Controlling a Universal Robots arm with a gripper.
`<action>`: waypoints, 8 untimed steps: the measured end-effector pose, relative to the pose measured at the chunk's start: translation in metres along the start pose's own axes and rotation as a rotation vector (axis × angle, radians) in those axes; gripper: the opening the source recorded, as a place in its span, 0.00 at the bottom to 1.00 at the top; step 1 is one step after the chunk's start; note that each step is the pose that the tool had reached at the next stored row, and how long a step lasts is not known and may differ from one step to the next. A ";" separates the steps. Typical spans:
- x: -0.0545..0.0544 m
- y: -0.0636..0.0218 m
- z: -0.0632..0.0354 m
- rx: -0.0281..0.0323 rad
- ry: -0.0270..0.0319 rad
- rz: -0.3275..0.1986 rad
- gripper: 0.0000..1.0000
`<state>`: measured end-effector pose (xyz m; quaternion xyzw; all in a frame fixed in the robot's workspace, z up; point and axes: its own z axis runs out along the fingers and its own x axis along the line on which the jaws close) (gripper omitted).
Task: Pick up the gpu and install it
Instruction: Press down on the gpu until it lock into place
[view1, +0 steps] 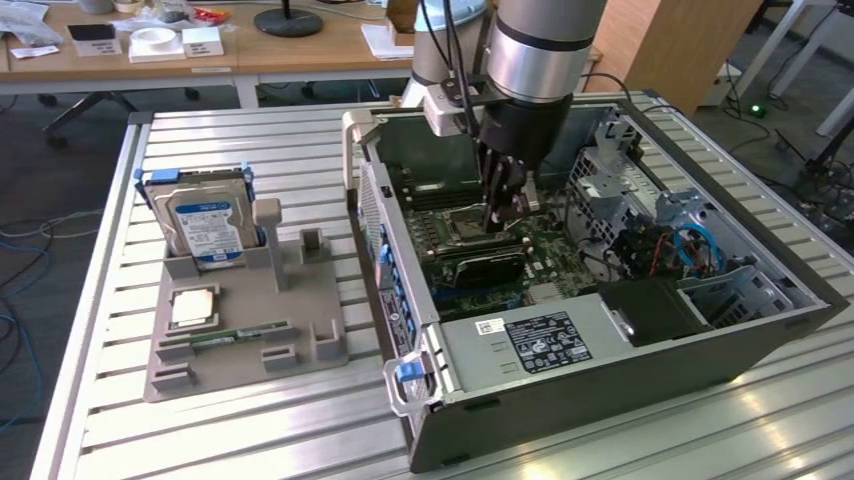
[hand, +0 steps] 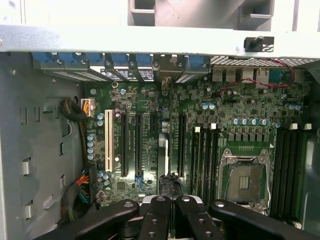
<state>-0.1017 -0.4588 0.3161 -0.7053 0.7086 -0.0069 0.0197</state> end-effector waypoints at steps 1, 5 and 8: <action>0.000 0.0000 0.0000 0.0000 0.0001 0.000 0.11; 0.000 0.0000 0.0000 0.0000 0.0000 0.000 0.11; 0.000 0.0000 0.0001 0.0000 0.0000 0.000 0.11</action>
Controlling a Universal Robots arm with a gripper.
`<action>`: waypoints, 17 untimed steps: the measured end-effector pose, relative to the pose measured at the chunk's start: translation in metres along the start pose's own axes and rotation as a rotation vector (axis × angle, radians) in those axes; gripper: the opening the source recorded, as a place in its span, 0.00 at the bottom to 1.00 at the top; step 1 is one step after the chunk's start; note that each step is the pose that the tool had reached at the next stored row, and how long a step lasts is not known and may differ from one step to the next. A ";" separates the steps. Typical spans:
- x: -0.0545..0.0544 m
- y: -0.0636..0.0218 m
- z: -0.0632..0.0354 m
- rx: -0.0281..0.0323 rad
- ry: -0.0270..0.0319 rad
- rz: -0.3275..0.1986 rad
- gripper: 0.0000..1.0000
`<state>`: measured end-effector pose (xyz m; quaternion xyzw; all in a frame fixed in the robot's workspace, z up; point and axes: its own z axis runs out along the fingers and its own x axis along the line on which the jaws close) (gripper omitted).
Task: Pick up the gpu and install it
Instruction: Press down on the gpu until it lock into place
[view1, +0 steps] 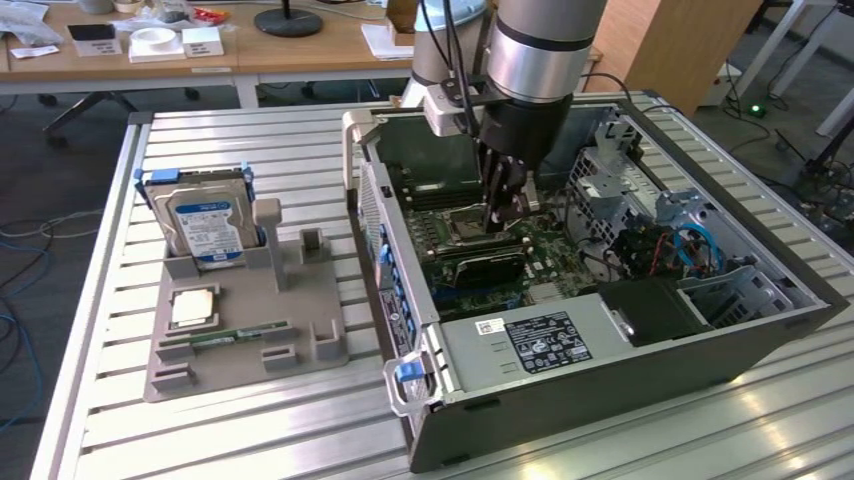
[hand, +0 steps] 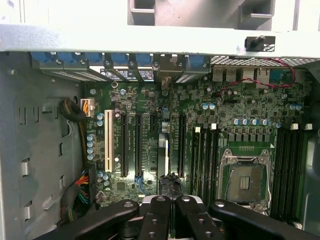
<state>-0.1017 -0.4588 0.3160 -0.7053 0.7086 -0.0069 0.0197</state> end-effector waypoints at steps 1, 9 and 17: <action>0.000 0.0000 0.0000 0.0000 0.0000 0.000 0.11; 0.000 0.0005 0.0073 0.0000 0.0000 0.000 0.11; -0.002 0.0025 0.0111 0.0001 -0.0002 0.000 0.11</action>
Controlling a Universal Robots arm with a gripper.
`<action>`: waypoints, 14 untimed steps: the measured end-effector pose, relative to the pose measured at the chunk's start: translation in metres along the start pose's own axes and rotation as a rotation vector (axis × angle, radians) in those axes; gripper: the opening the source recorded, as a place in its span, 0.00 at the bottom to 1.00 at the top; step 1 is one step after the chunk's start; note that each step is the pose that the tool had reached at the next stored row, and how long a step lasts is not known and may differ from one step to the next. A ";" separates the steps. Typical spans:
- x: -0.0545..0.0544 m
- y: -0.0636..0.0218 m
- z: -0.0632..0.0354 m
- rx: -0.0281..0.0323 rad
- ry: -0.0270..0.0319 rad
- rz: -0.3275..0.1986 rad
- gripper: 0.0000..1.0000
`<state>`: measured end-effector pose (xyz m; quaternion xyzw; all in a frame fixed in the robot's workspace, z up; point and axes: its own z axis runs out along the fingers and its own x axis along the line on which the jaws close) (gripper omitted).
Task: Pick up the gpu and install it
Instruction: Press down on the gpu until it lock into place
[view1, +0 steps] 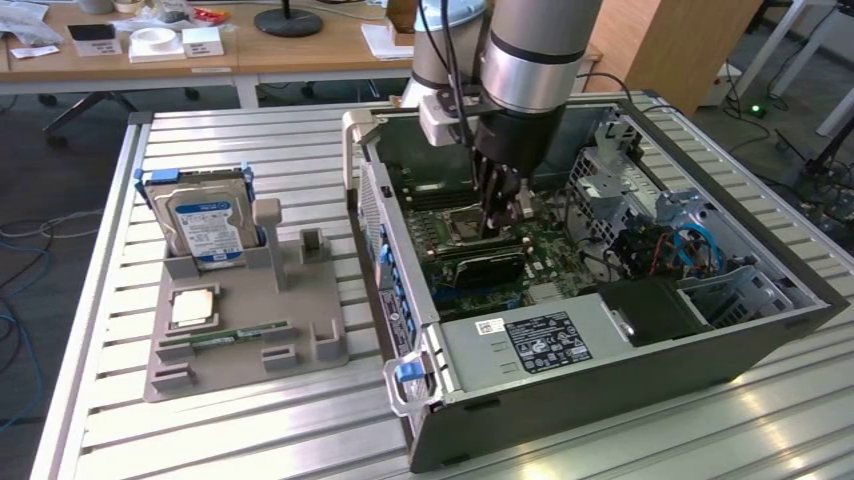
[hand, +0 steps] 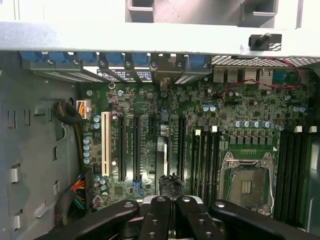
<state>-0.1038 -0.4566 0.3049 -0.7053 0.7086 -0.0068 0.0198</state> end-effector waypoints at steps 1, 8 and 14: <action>0.000 0.0004 0.0016 -0.0001 0.0002 0.000 0.11; -0.001 0.0035 0.0142 -0.0001 0.0001 0.000 0.11; -0.003 0.0038 0.0222 -0.0002 0.0004 0.000 0.11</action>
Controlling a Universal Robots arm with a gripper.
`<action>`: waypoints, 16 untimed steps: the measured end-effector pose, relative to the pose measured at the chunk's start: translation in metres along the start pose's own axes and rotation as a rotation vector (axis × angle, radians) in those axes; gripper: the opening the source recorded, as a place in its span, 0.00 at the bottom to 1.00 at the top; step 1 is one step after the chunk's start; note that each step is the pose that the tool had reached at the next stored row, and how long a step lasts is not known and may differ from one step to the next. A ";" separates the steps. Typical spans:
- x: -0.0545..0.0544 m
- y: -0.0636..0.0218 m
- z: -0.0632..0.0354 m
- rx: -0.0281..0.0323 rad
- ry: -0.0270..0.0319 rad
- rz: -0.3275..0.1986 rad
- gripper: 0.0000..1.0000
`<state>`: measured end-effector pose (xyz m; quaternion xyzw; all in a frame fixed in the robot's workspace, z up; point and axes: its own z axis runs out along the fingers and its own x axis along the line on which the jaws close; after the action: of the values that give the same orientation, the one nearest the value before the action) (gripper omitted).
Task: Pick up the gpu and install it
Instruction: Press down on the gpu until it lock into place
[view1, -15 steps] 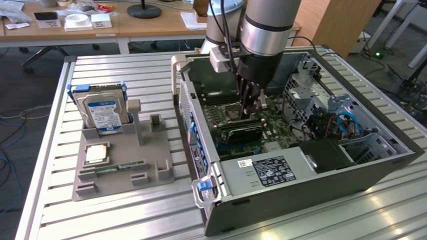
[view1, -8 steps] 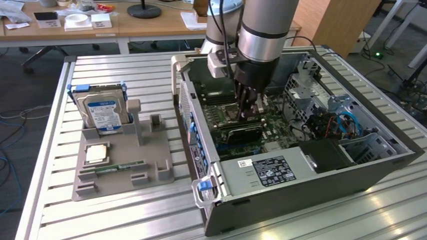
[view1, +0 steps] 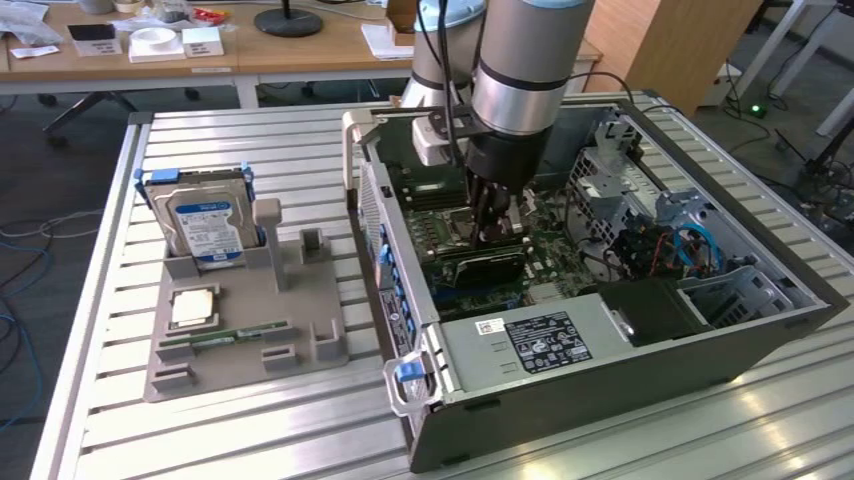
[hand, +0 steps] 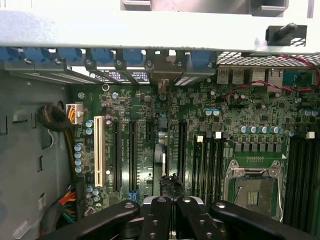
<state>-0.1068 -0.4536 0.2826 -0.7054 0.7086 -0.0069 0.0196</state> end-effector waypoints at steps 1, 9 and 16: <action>0.000 0.0000 0.0001 0.0000 0.0002 0.000 0.11; -0.002 0.0003 0.0067 0.0001 -0.0002 0.000 0.11; -0.002 0.0005 0.0108 -0.0001 0.0001 0.000 0.11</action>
<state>-0.1068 -0.4517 0.2718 -0.7053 0.7086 -0.0069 0.0195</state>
